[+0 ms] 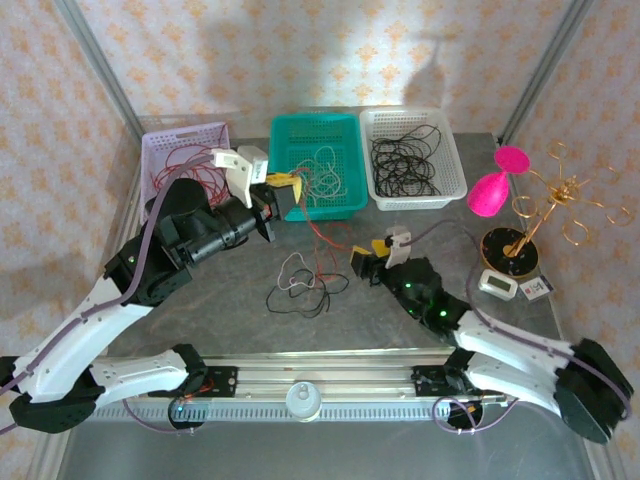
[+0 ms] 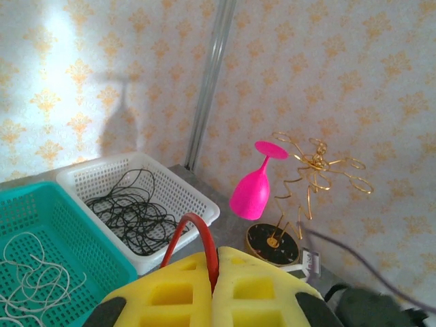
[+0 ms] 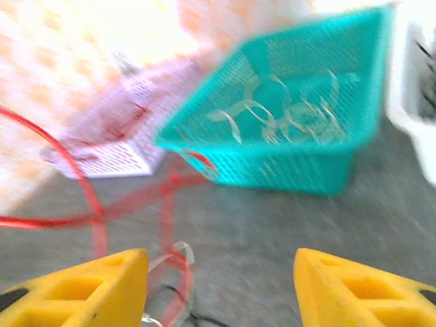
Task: Untangle the cables
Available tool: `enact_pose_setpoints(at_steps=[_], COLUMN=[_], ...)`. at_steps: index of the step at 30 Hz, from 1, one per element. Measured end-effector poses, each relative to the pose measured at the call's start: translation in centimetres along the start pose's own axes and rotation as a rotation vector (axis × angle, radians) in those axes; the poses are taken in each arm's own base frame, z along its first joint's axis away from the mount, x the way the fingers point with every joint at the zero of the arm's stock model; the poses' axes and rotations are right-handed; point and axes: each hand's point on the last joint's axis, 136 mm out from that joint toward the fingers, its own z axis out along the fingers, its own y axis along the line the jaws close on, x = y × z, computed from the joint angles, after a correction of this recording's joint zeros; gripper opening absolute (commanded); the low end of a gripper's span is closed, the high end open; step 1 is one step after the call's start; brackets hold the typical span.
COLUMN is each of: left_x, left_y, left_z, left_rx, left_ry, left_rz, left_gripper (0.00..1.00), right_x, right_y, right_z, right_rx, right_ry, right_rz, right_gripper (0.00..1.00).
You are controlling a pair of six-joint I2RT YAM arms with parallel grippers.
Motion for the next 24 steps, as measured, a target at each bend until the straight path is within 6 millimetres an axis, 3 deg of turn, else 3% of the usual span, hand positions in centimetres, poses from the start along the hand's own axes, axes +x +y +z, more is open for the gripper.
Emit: enact_pose_setpoints(at_steps=[5,10,15,19,24], left_x=[0.9,1.3,1.5,1.6,2.6], left_y=[-0.1,-0.3,-0.7,-1.1,-1.3], left_z=[0.6,0.8,0.8,0.8,0.9], left_rx=[0.014,0.022,0.044,0.071,0.087], left_ry=[0.027,0.042,0.052,0.061,0.101], left_rz=[0.000,0.000,-0.001,0.004,0.016], left_gripper=[0.00,0.00,0.00,0.00,0.00], right_x=[-5.7,-9.1,-9.7,-9.2,-10.3], right_y=[5.3,8.5,11.4,11.4,12.1], right_z=[-1.2,-2.2,-2.4,-0.7,0.6], right_rx=[-0.205,-0.321,-0.459,-0.443,-0.456], right_ry=[-0.052,-0.057,-0.012,0.032,0.019], right_rz=[-0.093,-0.179,-0.258,-0.260,-0.203], right_gripper=[0.60,0.59,0.58,0.58,0.59])
